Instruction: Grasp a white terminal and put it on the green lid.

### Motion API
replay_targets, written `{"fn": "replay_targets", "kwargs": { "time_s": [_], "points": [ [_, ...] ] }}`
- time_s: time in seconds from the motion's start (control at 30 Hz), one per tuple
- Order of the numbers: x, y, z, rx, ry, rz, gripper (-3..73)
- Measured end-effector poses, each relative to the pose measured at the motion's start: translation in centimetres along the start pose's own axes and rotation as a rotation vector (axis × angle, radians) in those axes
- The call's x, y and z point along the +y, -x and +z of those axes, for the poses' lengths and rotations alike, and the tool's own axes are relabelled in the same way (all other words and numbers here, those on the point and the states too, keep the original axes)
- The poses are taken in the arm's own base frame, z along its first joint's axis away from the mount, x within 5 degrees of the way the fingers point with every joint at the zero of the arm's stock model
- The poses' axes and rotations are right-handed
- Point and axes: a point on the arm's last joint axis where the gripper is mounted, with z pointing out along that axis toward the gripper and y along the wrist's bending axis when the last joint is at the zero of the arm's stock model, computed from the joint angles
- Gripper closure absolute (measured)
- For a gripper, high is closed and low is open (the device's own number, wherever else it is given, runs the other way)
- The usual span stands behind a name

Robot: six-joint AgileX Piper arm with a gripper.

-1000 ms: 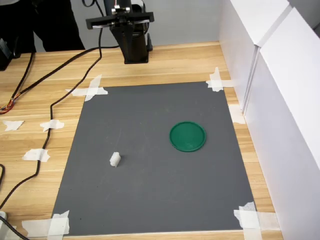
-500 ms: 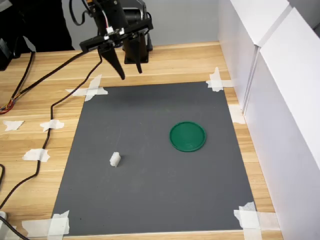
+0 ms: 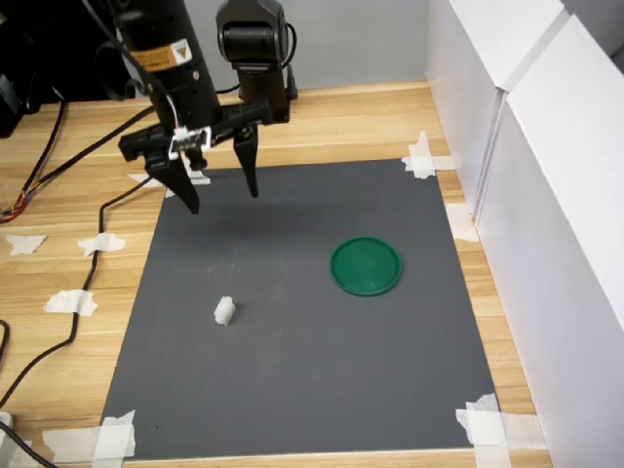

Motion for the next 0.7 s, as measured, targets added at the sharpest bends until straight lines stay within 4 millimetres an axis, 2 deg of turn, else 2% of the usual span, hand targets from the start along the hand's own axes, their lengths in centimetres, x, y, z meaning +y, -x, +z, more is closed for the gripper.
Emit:
{"fn": "replay_targets", "kwargs": {
  "time_s": [0.27, 0.43, 0.57, 0.7],
  "points": [
    [-2.2, 3.1, 3.7, 0.073, -0.079, 0.126, -2.0],
    [-3.1, 4.2, 5.1, 0.118, -0.111, 0.125, -2.0],
    [-2.9, 5.2, 5.4, 0.112, -0.109, 0.106, -2.0],
    [-1.5, 5.6, 6.4, 0.133, -0.092, 0.069, -2.0]
  ]
}}
